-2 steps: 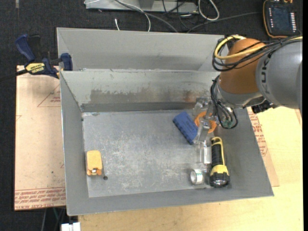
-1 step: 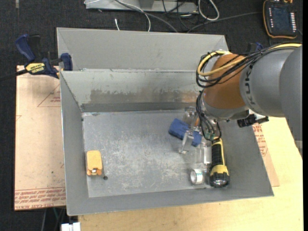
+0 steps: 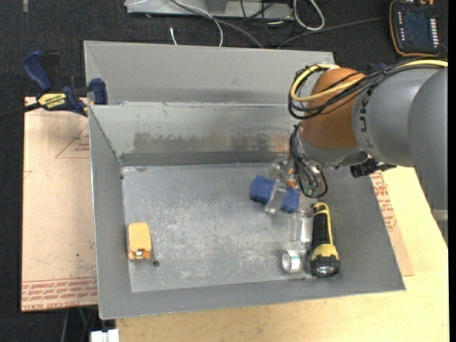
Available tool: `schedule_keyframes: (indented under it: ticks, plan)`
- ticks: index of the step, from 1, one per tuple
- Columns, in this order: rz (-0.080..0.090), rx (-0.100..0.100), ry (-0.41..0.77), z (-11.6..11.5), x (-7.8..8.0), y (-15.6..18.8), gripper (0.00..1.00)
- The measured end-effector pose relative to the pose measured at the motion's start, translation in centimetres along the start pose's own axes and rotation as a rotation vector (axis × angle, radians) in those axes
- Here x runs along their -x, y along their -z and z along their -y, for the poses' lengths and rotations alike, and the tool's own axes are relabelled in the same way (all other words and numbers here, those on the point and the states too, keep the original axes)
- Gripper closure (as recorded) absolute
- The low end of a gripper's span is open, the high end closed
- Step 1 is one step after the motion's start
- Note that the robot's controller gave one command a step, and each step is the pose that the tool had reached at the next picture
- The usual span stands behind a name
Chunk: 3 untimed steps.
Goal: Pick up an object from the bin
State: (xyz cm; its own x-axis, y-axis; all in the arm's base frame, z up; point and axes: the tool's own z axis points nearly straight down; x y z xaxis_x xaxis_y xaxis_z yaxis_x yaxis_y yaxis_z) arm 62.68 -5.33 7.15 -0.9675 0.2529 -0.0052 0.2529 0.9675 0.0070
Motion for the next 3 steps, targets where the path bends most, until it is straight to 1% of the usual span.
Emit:
schedule_keyframes:
  ticks: [1, 2, 3]
  plan:
    - [0.000, 0.000, 0.000, 0.0, 0.0, 0.0, 1.00]
    - [-0.009, -0.001, 0.000, 0.0, -0.2, 4.2, 1.00]
    - [-0.003, 0.000, 0.000, 0.0, -0.1, 7.8, 1.00]
